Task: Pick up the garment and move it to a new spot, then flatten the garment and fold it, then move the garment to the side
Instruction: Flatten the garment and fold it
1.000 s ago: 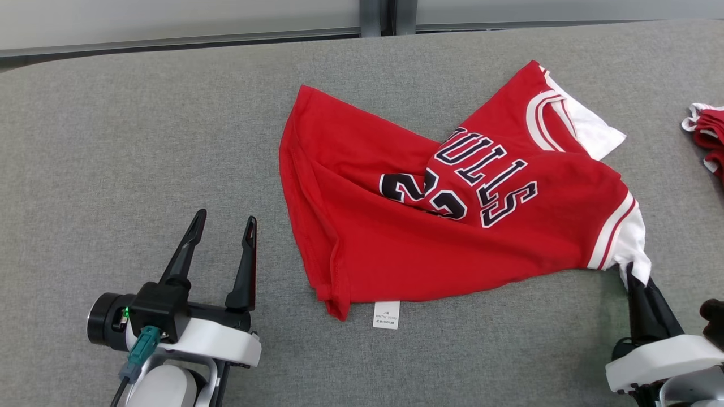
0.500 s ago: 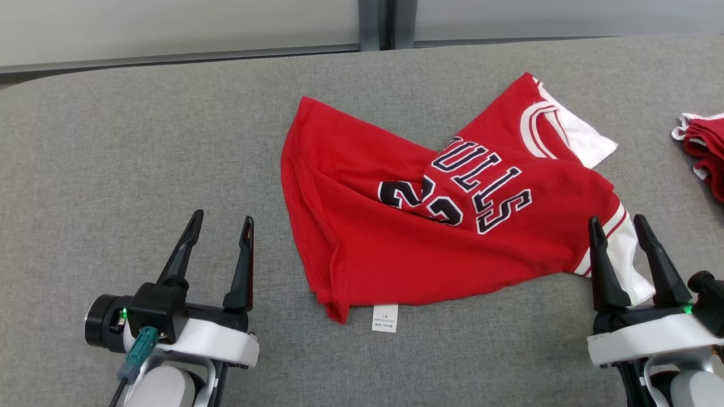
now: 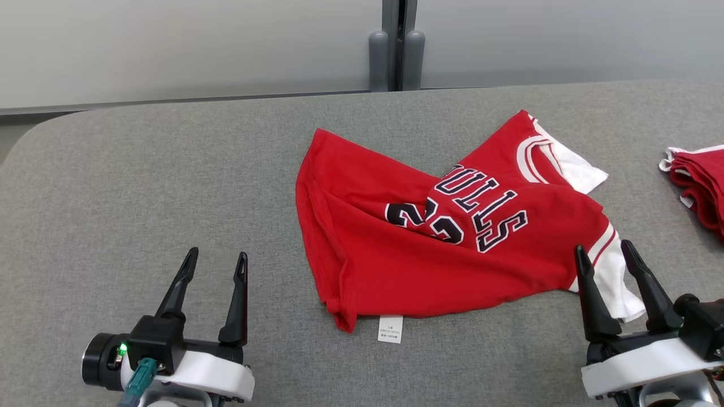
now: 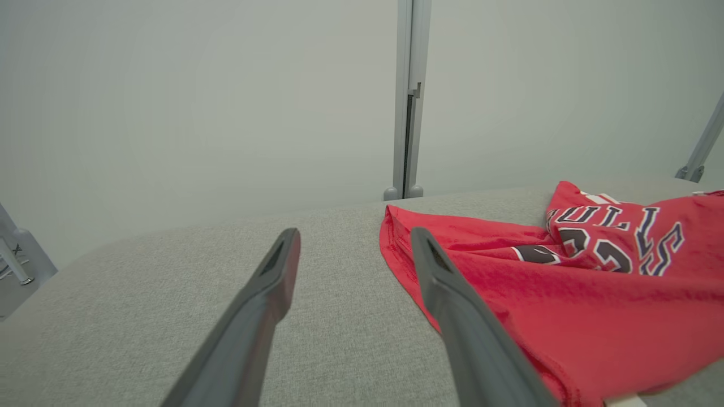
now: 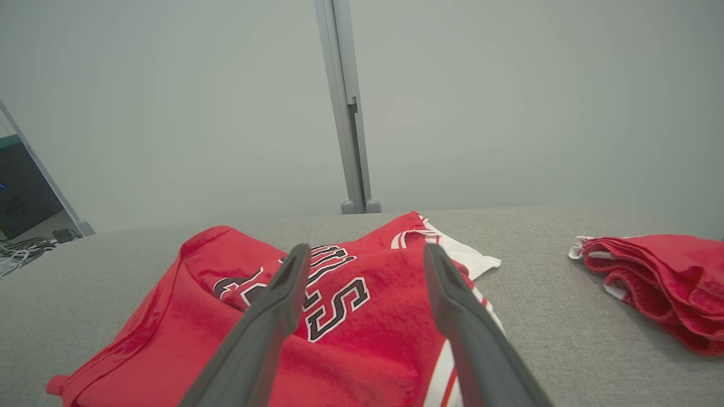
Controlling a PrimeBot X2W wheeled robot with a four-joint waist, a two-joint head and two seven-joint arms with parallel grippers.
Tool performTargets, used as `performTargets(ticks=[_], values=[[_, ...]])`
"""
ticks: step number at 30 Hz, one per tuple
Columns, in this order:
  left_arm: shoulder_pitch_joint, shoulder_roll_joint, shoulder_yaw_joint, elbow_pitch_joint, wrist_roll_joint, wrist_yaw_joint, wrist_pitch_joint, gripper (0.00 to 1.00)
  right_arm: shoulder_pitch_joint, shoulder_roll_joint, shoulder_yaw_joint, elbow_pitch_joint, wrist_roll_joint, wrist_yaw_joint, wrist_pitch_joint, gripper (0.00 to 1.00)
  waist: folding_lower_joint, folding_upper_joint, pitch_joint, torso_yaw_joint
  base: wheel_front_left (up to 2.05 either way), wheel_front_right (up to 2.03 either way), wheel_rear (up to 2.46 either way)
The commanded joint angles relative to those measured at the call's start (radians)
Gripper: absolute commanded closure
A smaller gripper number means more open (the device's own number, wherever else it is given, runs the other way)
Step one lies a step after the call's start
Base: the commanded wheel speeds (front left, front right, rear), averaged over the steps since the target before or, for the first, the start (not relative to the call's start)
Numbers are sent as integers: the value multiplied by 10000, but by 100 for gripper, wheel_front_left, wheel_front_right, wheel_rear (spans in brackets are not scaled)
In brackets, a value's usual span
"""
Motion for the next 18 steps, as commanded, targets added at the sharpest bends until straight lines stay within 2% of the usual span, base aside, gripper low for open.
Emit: performTargets(ticks=[1, 18], values=[[91, 66, 62, -60, -63, 82, 46, 0, 121, 18, -13, -78, -56, 0, 82, 0, 0, -1, -103, 2, 0, 0, 0], [180, 188, -25, -280, -82, 213, 140, 0, 264, 127, -11, -139, 12, 0, 128, 0, 0, -1, -211, 18, 0, 0, 0]])
